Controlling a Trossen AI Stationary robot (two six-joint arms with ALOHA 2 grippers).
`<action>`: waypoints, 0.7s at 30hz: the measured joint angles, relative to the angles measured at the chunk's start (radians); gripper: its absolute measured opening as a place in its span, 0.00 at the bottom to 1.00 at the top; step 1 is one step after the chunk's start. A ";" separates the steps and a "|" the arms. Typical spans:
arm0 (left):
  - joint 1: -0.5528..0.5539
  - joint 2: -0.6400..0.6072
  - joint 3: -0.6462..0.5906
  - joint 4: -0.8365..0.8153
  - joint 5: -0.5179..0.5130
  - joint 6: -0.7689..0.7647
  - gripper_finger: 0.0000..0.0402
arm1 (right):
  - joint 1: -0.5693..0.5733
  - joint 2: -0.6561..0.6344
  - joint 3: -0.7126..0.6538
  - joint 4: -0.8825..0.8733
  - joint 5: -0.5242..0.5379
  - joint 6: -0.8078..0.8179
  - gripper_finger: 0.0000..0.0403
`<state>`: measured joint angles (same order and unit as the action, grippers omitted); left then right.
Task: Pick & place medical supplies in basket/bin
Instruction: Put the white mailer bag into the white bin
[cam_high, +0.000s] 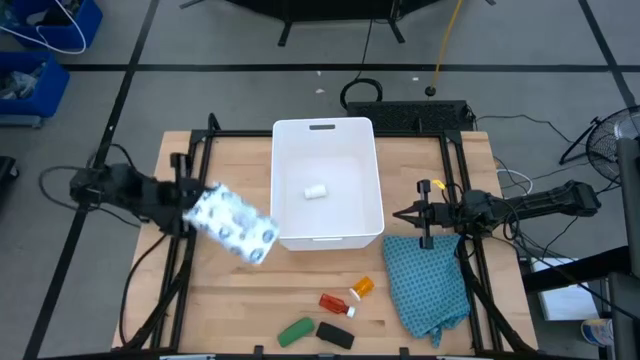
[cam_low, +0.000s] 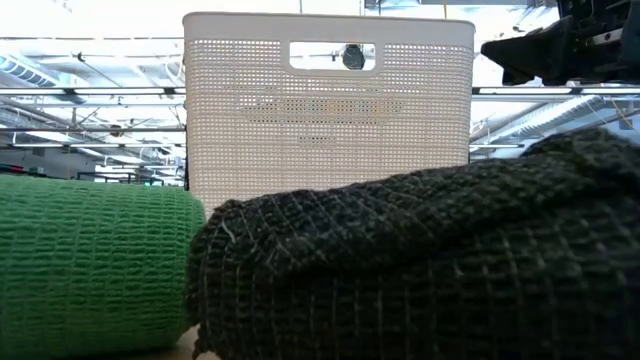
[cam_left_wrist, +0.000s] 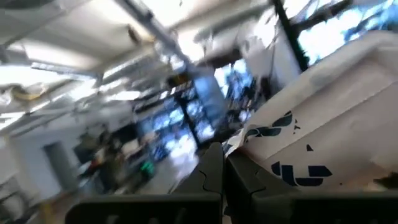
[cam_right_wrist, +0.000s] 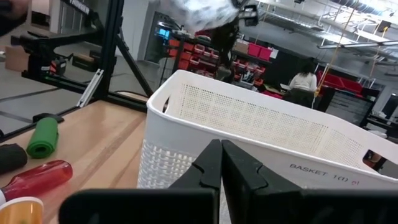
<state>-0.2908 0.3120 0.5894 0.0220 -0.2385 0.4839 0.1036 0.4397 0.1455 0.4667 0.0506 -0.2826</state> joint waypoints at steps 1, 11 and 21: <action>0.011 0.054 0.046 -0.031 -0.004 0.003 0.00 | 0.000 0.000 0.000 0.002 0.001 -0.006 0.00; 0.226 0.624 0.547 -0.226 0.023 -0.034 0.00 | 0.000 0.000 0.000 0.015 0.005 -0.027 0.00; 0.473 1.119 0.998 -0.437 0.256 -0.083 0.00 | 0.000 0.000 0.000 0.015 0.005 -0.028 0.00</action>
<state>0.1826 1.4306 1.5877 -0.4146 0.0179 0.4011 0.1036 0.4393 0.1455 0.4816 0.0555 -0.3103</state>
